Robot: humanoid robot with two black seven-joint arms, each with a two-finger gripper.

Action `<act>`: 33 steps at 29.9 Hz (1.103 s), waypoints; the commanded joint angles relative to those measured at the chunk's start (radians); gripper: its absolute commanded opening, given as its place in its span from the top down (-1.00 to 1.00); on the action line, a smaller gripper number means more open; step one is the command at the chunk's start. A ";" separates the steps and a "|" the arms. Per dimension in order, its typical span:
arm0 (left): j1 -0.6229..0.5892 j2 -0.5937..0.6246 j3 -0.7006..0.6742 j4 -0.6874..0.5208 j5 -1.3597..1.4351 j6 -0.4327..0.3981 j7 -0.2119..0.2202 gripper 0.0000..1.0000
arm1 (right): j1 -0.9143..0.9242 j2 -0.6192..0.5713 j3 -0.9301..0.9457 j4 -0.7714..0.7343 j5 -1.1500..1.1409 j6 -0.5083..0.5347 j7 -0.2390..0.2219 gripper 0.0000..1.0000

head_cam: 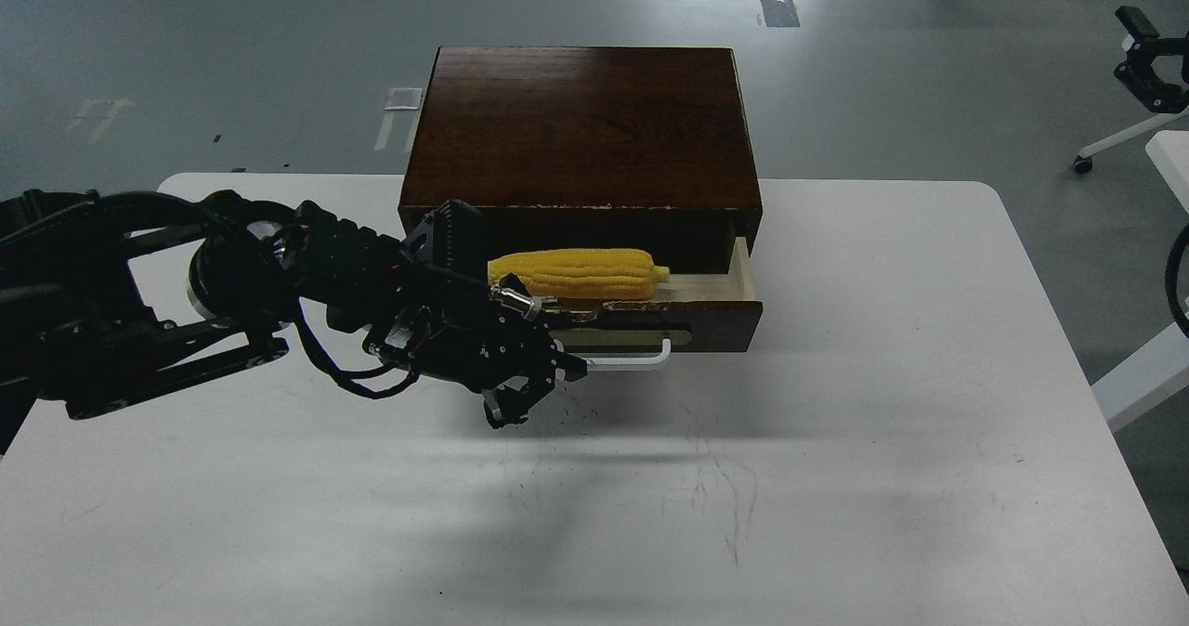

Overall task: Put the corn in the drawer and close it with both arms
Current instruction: 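Push the drawer front with the left hand into the box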

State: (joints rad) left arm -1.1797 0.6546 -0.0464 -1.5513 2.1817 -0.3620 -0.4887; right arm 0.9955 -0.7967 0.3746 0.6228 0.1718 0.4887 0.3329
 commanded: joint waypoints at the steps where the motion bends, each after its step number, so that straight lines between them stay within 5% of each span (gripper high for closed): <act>1: 0.005 -0.001 0.000 0.000 0.000 0.000 0.000 1.00 | 0.000 -0.001 0.001 0.000 0.000 0.000 0.000 -1.00; 33: -0.004 -0.024 0.003 0.105 0.000 0.005 0.000 1.00 | -0.003 -0.001 0.009 -0.002 0.000 0.000 0.000 -1.00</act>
State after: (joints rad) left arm -1.1826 0.6396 -0.0412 -1.4644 2.1814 -0.3573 -0.4888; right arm 0.9925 -0.7978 0.3835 0.6197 0.1718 0.4887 0.3329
